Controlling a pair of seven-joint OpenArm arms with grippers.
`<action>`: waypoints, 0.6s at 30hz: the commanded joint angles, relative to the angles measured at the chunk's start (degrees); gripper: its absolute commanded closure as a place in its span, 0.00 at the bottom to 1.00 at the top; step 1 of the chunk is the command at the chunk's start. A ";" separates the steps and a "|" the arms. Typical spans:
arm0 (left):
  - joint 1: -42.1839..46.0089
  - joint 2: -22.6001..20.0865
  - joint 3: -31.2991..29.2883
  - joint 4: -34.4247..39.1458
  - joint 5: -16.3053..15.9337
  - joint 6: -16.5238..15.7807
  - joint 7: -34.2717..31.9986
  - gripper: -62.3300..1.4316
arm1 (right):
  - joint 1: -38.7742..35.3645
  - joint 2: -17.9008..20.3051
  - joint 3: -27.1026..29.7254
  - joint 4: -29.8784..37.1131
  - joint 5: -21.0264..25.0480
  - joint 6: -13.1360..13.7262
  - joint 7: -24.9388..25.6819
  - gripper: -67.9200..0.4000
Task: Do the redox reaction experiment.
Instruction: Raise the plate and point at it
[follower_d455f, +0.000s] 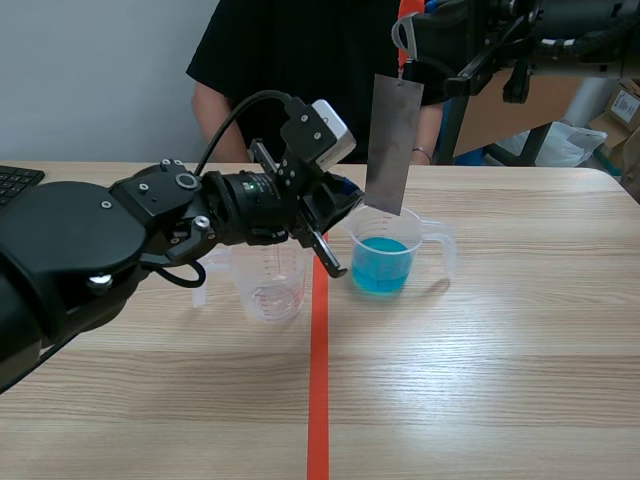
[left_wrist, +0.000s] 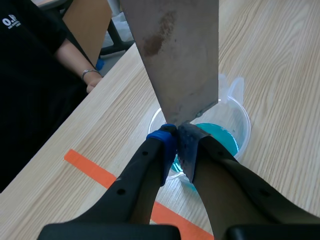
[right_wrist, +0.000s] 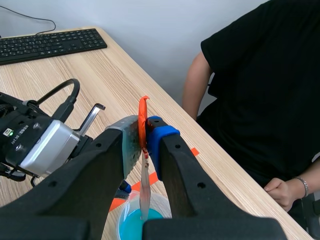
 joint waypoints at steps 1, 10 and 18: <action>-0.83 0.66 -0.37 0.24 -0.52 1.03 -0.83 0.90 | 1.29 0.57 1.29 0.74 0.83 0.35 1.07 0.97; -0.83 1.09 -0.37 -1.38 -0.44 2.86 -1.70 0.90 | 1.29 0.57 1.29 0.74 0.81 0.35 1.07 0.97; -0.83 1.09 -0.37 -1.40 -0.44 2.89 -1.68 0.90 | 1.29 0.57 1.29 0.74 0.81 0.35 1.07 0.97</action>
